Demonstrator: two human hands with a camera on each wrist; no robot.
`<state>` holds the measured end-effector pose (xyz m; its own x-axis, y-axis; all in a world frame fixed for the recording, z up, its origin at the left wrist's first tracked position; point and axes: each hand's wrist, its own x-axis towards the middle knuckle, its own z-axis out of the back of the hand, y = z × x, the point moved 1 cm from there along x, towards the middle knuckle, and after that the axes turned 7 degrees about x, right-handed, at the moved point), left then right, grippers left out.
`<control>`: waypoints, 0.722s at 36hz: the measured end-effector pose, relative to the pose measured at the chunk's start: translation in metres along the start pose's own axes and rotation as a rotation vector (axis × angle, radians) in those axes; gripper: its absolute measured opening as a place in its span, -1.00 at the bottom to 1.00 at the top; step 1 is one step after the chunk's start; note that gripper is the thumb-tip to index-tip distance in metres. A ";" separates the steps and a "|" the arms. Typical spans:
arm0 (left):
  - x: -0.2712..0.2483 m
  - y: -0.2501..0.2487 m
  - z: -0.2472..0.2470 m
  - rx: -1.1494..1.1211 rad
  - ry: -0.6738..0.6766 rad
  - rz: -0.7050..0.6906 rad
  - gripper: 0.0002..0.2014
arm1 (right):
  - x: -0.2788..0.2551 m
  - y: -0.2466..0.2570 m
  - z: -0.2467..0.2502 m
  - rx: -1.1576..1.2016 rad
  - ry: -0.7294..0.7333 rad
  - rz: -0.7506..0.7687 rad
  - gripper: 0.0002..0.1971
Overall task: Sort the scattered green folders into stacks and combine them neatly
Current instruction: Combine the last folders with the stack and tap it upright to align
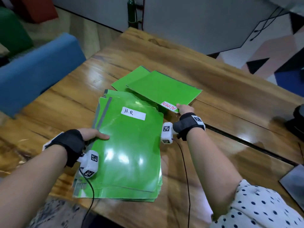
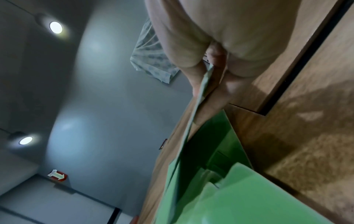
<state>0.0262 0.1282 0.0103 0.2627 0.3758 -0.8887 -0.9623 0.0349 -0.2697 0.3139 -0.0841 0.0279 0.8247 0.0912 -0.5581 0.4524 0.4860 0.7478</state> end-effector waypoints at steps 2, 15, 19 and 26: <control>-0.001 -0.008 0.005 -0.011 0.048 -0.019 -0.33 | 0.006 -0.002 -0.014 0.002 0.037 -0.036 -0.78; 0.009 -0.023 0.028 0.204 0.093 0.016 -0.06 | 0.046 0.015 -0.040 -0.368 -0.124 0.095 -0.72; 0.012 -0.022 0.032 0.259 0.104 0.016 0.26 | 0.069 0.030 -0.041 -0.449 -0.239 0.140 -0.13; 0.024 -0.020 0.043 0.256 0.132 0.023 0.43 | 0.111 0.041 -0.039 -0.474 -0.219 0.103 0.19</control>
<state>0.0491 0.1765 0.0107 0.2317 0.2558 -0.9386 -0.9500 0.2672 -0.1617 0.4102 -0.0204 -0.0174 0.9313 -0.0003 -0.3644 0.2043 0.8285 0.5214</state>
